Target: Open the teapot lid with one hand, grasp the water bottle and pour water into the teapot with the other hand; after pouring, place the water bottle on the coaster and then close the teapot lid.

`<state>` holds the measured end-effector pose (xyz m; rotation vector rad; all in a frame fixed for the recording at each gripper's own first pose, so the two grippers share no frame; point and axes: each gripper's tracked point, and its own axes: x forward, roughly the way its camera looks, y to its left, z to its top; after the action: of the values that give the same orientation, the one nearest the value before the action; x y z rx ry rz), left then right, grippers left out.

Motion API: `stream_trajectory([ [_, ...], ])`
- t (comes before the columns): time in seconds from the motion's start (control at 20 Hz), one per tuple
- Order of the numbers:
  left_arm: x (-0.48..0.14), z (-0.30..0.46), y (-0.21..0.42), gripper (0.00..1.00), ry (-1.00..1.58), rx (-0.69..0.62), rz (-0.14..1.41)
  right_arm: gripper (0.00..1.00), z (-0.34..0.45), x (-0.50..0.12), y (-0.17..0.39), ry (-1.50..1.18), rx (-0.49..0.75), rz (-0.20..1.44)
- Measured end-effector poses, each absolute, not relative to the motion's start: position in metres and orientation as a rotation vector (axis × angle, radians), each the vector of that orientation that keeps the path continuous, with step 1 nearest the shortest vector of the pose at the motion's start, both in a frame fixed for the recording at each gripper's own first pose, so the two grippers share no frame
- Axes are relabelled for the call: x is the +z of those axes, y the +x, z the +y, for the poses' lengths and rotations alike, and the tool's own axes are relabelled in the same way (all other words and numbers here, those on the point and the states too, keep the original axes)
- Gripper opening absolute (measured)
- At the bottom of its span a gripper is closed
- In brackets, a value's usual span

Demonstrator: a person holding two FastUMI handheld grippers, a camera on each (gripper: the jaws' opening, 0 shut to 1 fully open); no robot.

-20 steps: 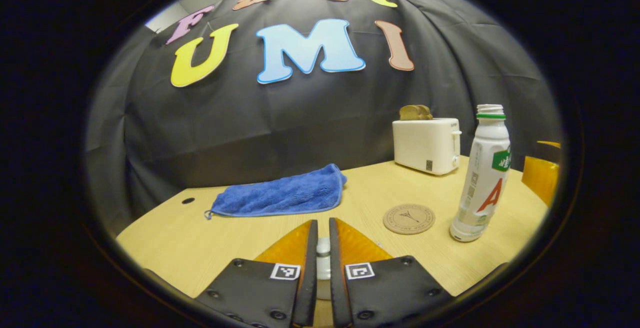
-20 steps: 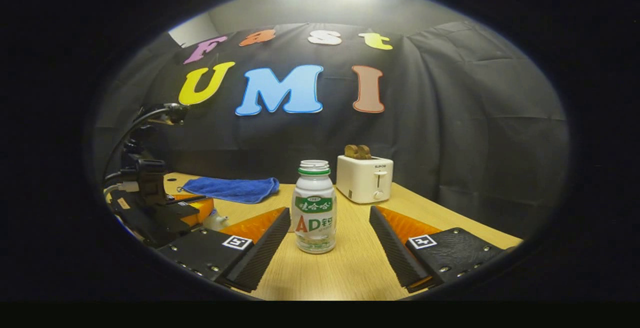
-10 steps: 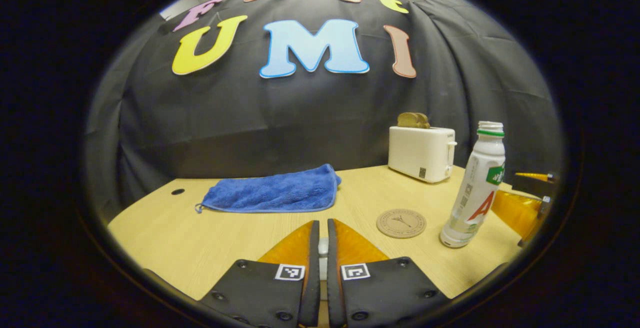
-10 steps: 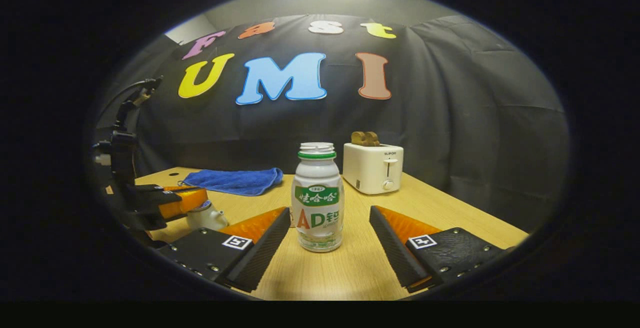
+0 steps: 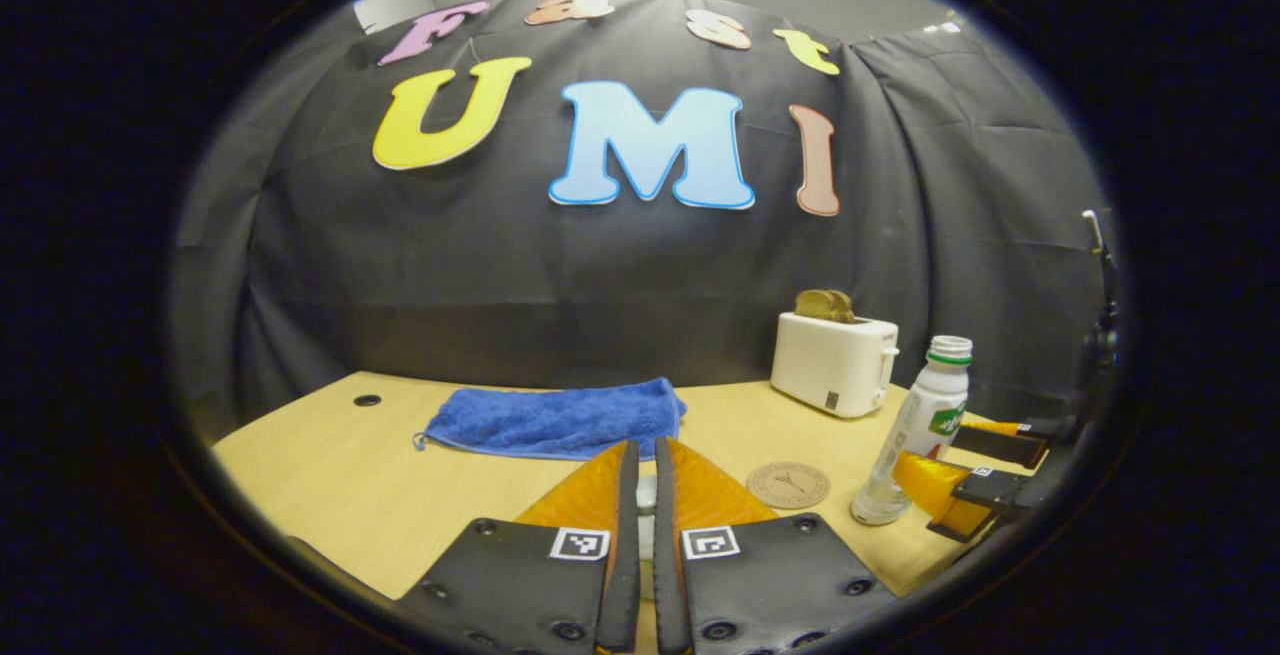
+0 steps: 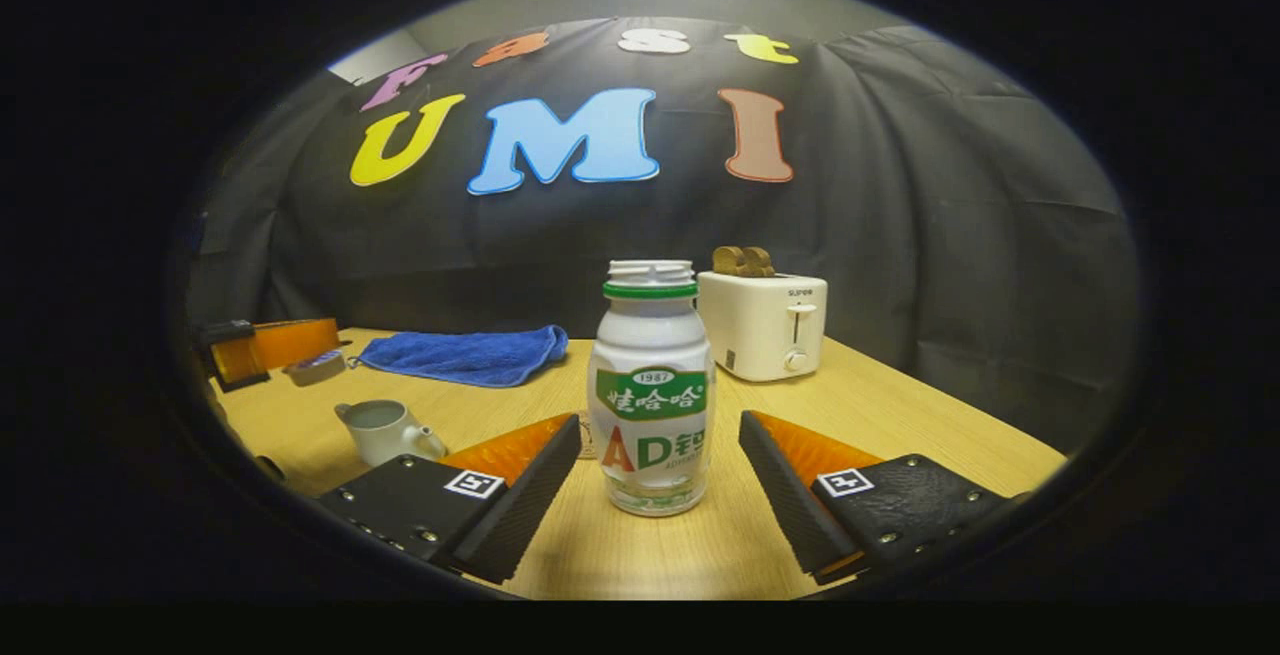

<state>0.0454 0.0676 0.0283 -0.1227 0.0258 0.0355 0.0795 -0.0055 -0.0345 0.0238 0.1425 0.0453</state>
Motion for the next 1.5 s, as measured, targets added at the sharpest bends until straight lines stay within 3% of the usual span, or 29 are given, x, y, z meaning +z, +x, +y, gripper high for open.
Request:
stream_trajectory([
  [0.3, 0.023, 0.097, 0.022, 0.12, -0.166, 0.056, 0.033, 0.98, -0.003, -0.045, 0.095, 0.036, 0.019, 0.173],
  [0.4, 0.016, 0.107, 0.017, 0.13, -0.179, 0.066, 0.041, 0.93, -0.003, -0.049, 0.095, 0.030, 0.006, 0.186],
  [0.5, 0.009, 0.113, 0.012, 0.13, -0.195, 0.069, 0.049, 0.81, -0.002, -0.048, 0.099, 0.014, -0.002, 0.190],
  [0.55, 0.005, 0.115, 0.011, 0.09, -0.203, 0.070, 0.054, 0.81, -0.001, -0.048, 0.099, 0.003, -0.003, 0.190],
  [0.65, -0.003, 0.119, 0.009, 0.17, -0.213, 0.070, 0.064, 0.80, 0.003, -0.047, 0.099, -0.029, 0.006, 0.189],
  [0.8, -0.010, 0.122, 0.006, 0.17, -0.228, 0.067, 0.075, 0.80, 0.008, -0.041, 0.097, -0.096, 0.006, 0.175],
  [1.5, -0.018, 0.128, -0.012, 0.17, -0.266, 0.049, 0.067, 0.80, 0.035, -0.006, 0.094, -0.806, -0.054, 0.037],
])
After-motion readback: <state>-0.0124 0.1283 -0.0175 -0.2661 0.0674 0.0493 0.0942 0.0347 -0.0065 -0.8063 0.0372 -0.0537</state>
